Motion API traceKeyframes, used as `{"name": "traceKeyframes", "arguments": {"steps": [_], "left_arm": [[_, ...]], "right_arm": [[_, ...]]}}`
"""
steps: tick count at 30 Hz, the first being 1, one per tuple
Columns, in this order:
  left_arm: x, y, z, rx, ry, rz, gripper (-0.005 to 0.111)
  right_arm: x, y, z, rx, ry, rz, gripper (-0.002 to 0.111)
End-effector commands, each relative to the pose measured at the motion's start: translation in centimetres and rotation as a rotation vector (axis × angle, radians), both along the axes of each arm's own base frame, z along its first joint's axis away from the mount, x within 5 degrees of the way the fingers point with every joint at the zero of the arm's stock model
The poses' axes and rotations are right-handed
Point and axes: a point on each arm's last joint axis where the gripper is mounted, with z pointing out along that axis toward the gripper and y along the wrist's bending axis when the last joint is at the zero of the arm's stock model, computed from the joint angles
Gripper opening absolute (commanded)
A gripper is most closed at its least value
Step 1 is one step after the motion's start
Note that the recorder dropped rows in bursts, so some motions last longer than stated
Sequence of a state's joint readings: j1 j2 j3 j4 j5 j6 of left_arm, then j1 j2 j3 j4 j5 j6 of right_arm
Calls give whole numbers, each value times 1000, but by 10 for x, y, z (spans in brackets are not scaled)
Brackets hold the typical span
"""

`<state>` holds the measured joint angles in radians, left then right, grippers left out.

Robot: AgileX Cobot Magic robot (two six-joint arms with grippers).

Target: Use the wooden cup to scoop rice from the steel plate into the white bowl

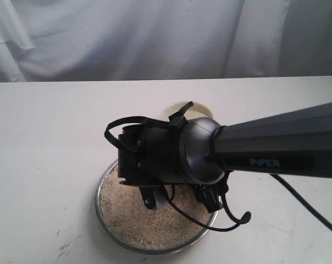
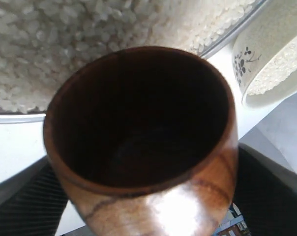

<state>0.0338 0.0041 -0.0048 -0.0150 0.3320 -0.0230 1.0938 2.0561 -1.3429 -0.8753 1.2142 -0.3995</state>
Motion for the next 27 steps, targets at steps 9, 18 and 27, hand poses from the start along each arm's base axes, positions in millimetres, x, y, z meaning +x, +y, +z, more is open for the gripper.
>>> {"name": "traceKeyframes", "arguments": {"steps": [9,18,27], "left_arm": [[0,0,0,1,-12,-2,0],[0,0,0,1,-12,-2,0],[0,0,0,1,-12,-2,0]], "right_arm": [[-1,1,2,5,-5,-5,0],[1,4,6,6,-82,20,0],[5,6,-7,-50,-99,51,0]]}}
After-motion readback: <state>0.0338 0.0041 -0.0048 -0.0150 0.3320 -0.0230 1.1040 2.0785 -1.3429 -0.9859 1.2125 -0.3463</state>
